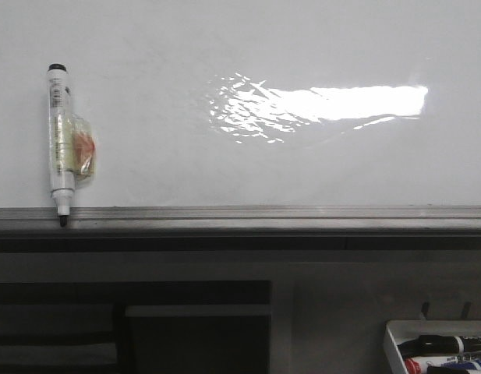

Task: Write number 5 on whiteboard

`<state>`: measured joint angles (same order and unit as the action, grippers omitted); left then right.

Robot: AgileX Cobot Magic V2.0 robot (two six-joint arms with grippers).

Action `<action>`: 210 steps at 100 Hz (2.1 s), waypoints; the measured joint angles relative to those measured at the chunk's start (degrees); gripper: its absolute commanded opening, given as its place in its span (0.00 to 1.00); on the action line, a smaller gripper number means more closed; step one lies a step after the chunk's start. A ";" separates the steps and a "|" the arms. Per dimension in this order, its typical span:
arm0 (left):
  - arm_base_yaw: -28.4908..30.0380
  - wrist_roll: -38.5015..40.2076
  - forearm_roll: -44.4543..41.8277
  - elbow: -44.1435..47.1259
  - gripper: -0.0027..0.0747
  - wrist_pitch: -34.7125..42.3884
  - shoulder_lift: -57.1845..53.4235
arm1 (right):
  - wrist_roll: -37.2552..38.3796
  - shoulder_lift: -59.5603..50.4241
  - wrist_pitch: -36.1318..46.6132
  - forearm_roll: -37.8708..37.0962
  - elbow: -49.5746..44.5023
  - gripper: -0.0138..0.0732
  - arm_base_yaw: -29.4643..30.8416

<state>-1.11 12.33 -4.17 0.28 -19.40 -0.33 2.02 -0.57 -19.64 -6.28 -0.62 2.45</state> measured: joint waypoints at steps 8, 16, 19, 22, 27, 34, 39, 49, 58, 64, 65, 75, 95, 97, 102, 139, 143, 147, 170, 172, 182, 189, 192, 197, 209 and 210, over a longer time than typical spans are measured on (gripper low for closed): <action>0.00 0.00 0.00 0.00 0.01 0.00 0.00 | 0.00 0.00 0.00 0.00 0.00 0.09 0.00; 0.00 0.00 0.00 0.00 0.01 0.00 0.00 | 0.00 0.00 0.00 0.00 0.00 0.09 0.00; 0.00 0.00 0.00 0.00 0.01 0.00 0.00 | 0.00 0.00 0.00 0.00 0.00 0.09 0.00; 0.00 0.00 0.00 0.00 0.01 0.00 0.00 | 0.00 0.00 0.00 0.00 0.00 0.09 0.00; 0.00 0.00 0.00 0.00 0.01 0.00 0.00 | 0.00 0.00 0.00 0.00 0.00 0.09 0.00; 0.00 0.00 0.00 0.00 0.01 0.00 0.00 | 0.00 0.00 0.00 0.00 0.00 0.09 0.00; 0.00 0.00 0.00 0.00 0.01 0.00 0.00 | 0.00 0.00 0.00 0.00 0.00 0.09 0.00; 0.00 0.00 0.00 0.00 0.01 0.00 0.00 | 0.00 0.00 0.00 0.00 0.00 0.09 0.00; 0.00 0.00 0.00 0.00 0.01 0.00 0.00 | 0.00 0.00 0.00 0.00 0.00 0.09 0.00; 0.00 0.00 0.00 0.00 0.01 0.00 0.00 | 0.00 0.00 0.00 0.00 0.00 0.09 0.00; 0.00 0.00 0.00 0.00 0.01 0.00 0.00 | 0.00 0.00 0.00 0.00 0.00 0.09 0.00; 0.00 0.00 0.00 0.00 0.01 0.00 0.00 | 0.00 0.00 0.00 0.00 0.00 0.09 0.00; 0.00 0.00 0.00 0.00 0.01 0.00 0.00 | 0.00 0.00 0.00 0.00 0.00 0.09 0.00; 0.00 0.00 0.00 0.00 0.01 0.00 0.00 | 0.00 0.00 0.00 0.00 0.00 0.09 0.00; 0.00 0.00 0.00 0.00 0.01 0.00 0.00 | 0.00 0.00 0.00 0.00 0.00 0.09 0.00; 0.00 0.00 -4.38 0.00 0.01 0.21 0.00 | 0.00 0.00 0.00 0.00 0.00 0.09 0.00; 0.00 0.00 -4.38 0.00 0.01 0.51 0.00 | 0.00 0.00 0.00 0.00 0.00 0.09 0.00; 0.00 0.00 -4.15 0.00 0.01 0.67 0.00 | 0.00 0.00 0.00 0.00 0.00 0.09 0.00; 0.00 0.00 -4.05 0.00 0.01 0.82 0.00 | 0.00 0.00 0.00 0.00 0.00 0.09 0.00; 0.00 0.00 -4.05 0.00 0.01 0.82 0.00 | 0.00 0.00 0.00 0.00 0.00 0.09 0.00; 0.00 0.00 -4.05 0.00 0.01 0.91 0.00 | 0.00 0.00 0.00 0.00 0.00 0.09 0.00; 0.00 0.00 -4.05 0.00 0.01 1.28 0.00 | 0.00 0.00 0.00 0.00 0.00 0.09 0.00; 0.00 0.00 -4.05 0.00 0.01 1.52 0.00 | 0.00 0.00 0.00 0.00 0.00 0.09 0.00; 0.00 0.00 -4.05 0.00 0.01 2.08 0.00 | 0.00 0.00 0.13 0.00 0.00 0.09 0.00; 0.00 0.00 -4.05 0.00 0.01 3.21 0.00 | 0.14 0.00 4.06 3.49 -0.30 0.09 0.00; 0.00 0.00 -4.05 0.00 0.01 3.30 0.00 | 0.14 0.00 4.33 3.66 -0.30 0.09 0.00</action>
<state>-1.11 12.33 -8.22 0.28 -16.10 -0.33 2.16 -0.57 -15.31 -2.62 -0.92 2.45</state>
